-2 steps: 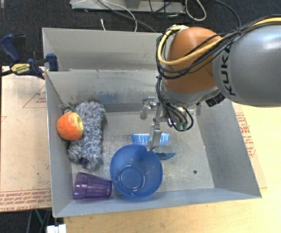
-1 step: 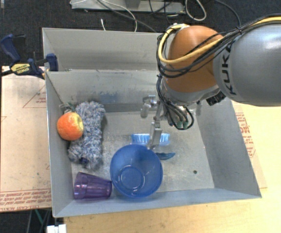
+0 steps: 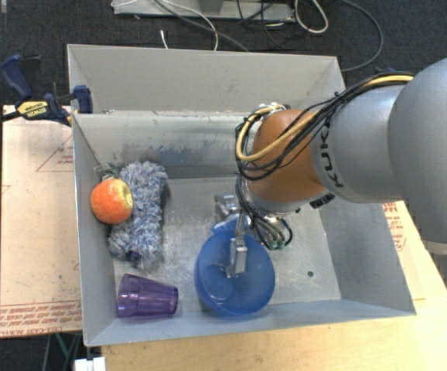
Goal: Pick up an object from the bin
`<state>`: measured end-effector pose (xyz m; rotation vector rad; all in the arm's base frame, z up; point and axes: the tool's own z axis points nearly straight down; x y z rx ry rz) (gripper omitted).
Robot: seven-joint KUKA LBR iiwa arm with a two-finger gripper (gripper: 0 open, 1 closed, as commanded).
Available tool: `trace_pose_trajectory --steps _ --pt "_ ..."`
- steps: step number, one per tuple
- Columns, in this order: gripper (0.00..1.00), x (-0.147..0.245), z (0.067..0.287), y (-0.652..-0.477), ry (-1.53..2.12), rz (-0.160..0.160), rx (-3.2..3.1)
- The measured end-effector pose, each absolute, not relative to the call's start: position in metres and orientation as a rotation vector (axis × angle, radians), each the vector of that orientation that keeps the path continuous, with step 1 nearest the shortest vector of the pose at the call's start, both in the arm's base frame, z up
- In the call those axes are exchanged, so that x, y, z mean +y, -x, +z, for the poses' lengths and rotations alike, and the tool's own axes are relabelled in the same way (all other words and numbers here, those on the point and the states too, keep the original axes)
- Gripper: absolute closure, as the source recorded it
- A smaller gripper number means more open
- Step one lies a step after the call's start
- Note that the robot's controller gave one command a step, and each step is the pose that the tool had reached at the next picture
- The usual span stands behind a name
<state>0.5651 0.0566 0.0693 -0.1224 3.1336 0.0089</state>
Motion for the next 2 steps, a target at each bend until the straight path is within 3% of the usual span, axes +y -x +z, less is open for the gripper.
trace_pose_trajectory --steps 1,2 --pt "0.00 0.064 0.132 -0.565 0.223 0.005 3.115" --pt "0.00 0.058 0.078 -0.564 0.142 0.008 3.135"
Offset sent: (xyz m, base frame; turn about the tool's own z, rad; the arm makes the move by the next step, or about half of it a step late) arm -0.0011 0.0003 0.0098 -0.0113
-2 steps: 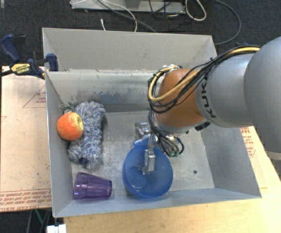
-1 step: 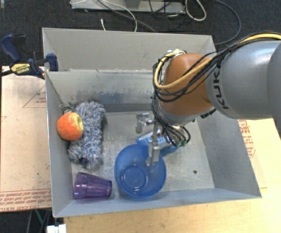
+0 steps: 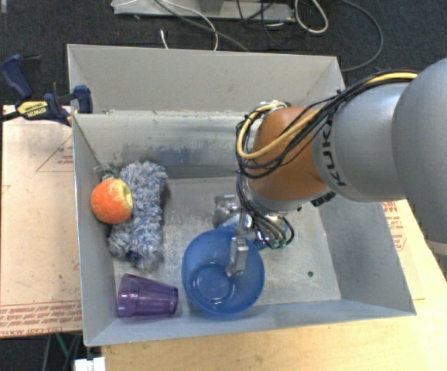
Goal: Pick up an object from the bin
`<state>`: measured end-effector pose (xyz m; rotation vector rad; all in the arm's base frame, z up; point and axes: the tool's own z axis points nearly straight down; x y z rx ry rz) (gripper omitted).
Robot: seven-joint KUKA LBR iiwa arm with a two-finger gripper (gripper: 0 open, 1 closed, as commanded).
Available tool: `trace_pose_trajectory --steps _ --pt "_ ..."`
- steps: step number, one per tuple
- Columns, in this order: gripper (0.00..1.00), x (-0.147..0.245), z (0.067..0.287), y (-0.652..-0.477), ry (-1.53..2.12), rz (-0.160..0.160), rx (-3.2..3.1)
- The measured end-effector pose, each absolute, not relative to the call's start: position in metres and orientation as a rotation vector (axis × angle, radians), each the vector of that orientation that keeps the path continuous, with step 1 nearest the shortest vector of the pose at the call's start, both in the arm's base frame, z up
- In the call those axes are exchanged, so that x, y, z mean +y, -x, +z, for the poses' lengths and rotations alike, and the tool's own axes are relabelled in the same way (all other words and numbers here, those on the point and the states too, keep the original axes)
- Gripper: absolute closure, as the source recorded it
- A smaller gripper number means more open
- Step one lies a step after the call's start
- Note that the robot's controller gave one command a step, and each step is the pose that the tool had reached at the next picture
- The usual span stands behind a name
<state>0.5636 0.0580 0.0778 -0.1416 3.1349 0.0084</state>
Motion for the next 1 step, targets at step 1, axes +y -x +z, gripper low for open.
trace_pose_trajectory --steps 1 --pt "0.00 0.0768 0.0704 -0.5689 0.822 0.003 3.011"
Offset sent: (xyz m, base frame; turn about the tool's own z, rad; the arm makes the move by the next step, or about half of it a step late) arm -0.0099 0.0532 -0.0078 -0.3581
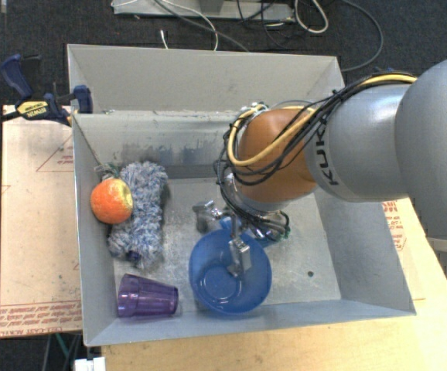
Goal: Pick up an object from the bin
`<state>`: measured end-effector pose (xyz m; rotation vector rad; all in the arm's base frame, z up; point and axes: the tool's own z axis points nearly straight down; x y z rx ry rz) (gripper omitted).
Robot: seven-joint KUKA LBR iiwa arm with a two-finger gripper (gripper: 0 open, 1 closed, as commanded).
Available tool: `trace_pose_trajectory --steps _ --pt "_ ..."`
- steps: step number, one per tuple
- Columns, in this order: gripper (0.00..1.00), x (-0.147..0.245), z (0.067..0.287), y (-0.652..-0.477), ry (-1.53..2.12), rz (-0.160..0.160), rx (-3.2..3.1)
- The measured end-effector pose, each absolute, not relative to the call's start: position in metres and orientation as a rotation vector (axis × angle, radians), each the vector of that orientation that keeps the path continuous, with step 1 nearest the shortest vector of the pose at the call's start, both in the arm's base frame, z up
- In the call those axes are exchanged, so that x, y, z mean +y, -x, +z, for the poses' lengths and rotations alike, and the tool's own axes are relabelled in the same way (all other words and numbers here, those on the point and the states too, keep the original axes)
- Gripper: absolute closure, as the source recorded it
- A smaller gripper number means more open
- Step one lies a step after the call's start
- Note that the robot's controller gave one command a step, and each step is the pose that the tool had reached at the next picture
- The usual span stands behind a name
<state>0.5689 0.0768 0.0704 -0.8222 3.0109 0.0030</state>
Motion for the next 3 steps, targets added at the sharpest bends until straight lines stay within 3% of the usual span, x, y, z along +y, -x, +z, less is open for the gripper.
trace_pose_trajectory --steps 1,2,3 --pt "1.00 0.114 0.073 -0.556 0.692 0.013 3.053" --pt "1.00 0.114 0.074 -0.556 0.692 0.013 3.053" --pt "1.00 0.113 0.114 -0.554 0.694 0.012 3.057"
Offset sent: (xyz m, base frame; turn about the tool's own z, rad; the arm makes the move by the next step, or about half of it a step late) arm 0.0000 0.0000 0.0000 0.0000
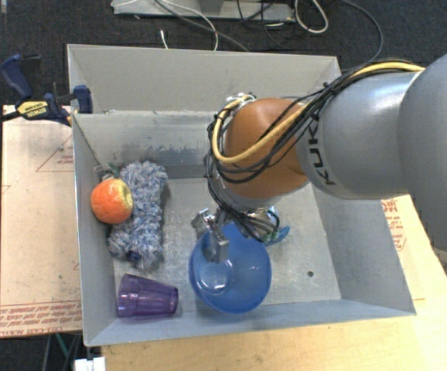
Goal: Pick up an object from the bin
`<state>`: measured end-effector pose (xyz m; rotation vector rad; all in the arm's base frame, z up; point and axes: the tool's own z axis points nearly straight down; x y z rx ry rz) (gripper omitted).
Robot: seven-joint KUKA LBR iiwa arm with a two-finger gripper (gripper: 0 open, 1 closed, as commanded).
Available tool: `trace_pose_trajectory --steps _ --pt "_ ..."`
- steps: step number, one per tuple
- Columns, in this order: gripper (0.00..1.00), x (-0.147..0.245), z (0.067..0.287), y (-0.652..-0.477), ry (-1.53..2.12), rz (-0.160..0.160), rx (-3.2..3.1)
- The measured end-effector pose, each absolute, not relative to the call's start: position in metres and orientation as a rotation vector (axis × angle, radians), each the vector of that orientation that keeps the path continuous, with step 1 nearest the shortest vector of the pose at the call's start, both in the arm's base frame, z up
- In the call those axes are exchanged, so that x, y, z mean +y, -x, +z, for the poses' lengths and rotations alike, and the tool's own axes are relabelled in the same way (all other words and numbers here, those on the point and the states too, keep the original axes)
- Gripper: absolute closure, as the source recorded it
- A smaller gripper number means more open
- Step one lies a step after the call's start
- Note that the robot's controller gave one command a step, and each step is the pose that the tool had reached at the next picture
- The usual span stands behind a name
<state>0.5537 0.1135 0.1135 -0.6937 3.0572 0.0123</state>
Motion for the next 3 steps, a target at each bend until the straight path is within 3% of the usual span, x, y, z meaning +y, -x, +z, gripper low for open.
trace_pose_trajectory --steps 3 --pt "1.00 0.115 0.159 -0.555 0.687 0.015 3.051"
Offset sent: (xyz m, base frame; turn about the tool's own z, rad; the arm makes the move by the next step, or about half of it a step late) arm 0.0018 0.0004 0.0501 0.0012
